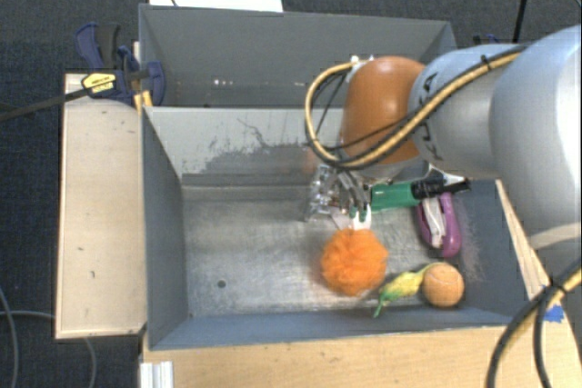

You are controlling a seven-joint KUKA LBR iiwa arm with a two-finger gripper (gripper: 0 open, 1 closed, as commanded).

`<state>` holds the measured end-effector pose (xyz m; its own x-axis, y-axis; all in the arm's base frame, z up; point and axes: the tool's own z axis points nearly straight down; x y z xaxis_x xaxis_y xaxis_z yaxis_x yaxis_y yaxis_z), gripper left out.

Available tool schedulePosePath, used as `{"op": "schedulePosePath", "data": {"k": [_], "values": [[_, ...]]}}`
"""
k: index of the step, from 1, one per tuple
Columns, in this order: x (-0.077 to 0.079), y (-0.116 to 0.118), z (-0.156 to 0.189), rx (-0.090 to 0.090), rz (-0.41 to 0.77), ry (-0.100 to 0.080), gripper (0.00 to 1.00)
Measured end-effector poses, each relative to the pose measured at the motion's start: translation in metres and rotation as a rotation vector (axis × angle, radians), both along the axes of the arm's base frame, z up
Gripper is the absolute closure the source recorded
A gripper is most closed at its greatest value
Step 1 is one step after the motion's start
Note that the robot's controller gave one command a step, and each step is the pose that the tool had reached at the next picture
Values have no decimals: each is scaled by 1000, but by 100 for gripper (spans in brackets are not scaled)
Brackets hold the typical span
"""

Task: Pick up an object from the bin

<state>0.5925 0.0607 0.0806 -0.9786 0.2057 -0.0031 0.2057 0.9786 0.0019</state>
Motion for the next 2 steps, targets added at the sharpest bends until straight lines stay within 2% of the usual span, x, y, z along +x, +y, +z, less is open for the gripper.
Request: {"op": "schedulePosePath", "data": {"k": [1, 2], "values": [[0, 0, 0, 0, -1, 0, 100], [-2, 0, 7, 0, -1, 7, 100]]}}
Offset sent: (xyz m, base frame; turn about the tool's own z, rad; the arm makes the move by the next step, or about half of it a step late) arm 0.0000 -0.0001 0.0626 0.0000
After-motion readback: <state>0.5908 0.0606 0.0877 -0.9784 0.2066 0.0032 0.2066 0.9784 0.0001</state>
